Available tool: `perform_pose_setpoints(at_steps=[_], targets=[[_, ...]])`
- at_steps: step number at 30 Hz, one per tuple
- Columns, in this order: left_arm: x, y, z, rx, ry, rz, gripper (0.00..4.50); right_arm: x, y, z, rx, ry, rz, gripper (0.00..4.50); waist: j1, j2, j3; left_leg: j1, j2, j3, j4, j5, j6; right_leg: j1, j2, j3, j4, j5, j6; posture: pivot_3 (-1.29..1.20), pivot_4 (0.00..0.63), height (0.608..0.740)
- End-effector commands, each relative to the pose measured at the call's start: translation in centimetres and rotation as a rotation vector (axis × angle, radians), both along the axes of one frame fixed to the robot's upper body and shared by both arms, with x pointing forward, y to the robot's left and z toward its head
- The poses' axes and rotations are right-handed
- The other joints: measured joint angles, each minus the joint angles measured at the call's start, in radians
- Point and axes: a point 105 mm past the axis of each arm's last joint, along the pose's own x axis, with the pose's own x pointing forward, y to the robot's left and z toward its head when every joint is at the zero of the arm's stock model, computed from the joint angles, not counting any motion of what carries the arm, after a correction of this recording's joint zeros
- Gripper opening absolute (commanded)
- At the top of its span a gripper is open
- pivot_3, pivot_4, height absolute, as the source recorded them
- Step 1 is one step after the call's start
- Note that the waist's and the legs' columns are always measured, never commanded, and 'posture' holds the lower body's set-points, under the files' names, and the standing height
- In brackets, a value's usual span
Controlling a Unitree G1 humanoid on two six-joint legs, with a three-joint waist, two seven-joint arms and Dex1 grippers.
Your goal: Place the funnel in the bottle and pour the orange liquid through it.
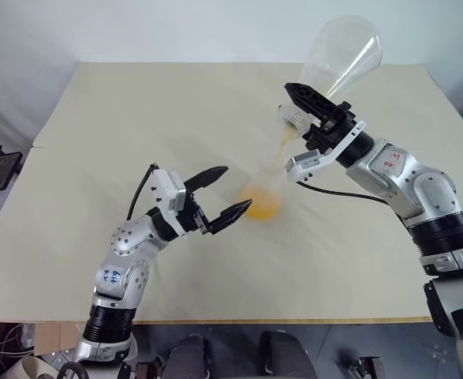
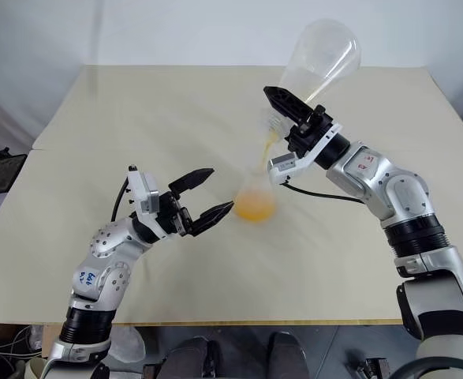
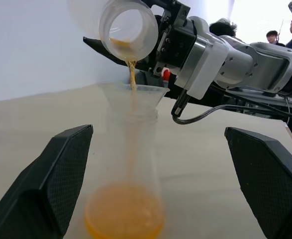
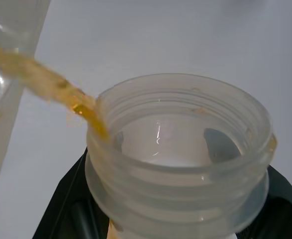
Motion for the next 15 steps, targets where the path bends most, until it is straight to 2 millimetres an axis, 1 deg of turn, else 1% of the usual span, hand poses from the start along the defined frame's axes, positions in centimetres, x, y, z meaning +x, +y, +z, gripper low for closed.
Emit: perform_pose_setpoints(at_steps=[1,15], targets=[[-0.48,-0.29,0.85,-0.011,-0.049,-0.009,4.50,-0.65,-0.12,1.71,0.011,-0.057,0.017,2.48,0.000,0.000,0.000,0.000,0.000,0.000,0.000,0.000,0.000,0.000,0.000,0.000,0.000,0.000,0.000,0.00,0.150,0.740],[-0.46,-0.35,0.84,-0.014,-0.051,-0.011,4.50,-0.71,0.04,1.46,0.018,-0.044,0.027,2.48,0.000,0.000,0.000,0.000,0.000,0.000,0.000,0.000,0.000,0.000,0.000,0.000,0.000,0.000,0.000,0.00,0.150,0.740]])
